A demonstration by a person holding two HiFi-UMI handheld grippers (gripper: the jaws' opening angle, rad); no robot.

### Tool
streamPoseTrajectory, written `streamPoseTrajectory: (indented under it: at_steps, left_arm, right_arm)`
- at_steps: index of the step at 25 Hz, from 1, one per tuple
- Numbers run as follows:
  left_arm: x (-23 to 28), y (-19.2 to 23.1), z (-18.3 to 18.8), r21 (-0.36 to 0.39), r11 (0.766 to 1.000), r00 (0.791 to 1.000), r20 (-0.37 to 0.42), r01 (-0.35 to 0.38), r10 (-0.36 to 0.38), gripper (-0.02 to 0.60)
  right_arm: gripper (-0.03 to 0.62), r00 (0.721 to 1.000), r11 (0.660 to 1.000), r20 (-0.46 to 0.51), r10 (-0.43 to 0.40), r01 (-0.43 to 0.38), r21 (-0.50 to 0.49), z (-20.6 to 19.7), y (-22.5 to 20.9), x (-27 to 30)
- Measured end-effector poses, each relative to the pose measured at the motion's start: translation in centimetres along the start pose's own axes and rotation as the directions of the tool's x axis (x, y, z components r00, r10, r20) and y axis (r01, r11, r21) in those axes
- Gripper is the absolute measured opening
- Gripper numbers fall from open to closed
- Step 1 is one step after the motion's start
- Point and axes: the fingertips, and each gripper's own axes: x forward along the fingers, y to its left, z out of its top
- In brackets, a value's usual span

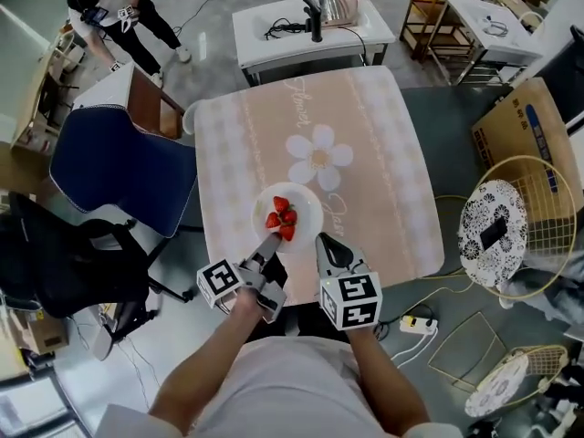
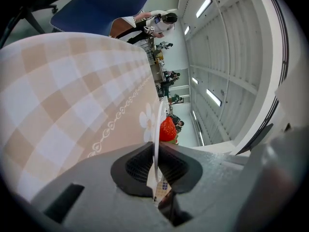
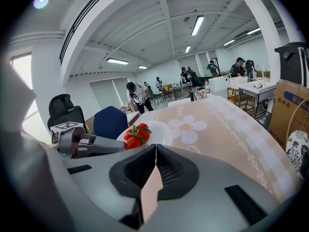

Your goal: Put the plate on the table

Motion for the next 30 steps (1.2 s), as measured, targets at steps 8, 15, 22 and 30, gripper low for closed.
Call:
streamPoseTrajectory:
  at_steps: [8,15,22,30]
  left_arm:
    - [3.3,0.9,0.5,0.024,0.999,0.999,0.000,-0.044,0.044,0.023]
    - [4.5,3.2,1.5,0.040,0.993,0.993,-0.016,-0.115,0.116,0.025]
    - [5.2,4.5,2.2,0.040,0.987,0.987,-0.024,-0.158,0.159,0.025]
    - [5.5,5.7,2.0,0.063,0.973,0.974,-0.045,-0.221,0.224,0.025]
  right_arm:
    - [0.005,0.999,0.999,-0.027,0.039,-0.039,0.006,0.2,-2.2,2.5]
    - [0.005,0.998,0.999,-0.049,0.042,-0.041,0.035,-0.3,-2.5,4.2]
    - [0.005,0.995,0.998,-0.081,0.049,-0.046,0.045,-1.0,-2.4,5.4]
    - [0.005,0.993,0.998,-0.104,0.062,-0.058,0.038,-1.4,-2.5,5.9]
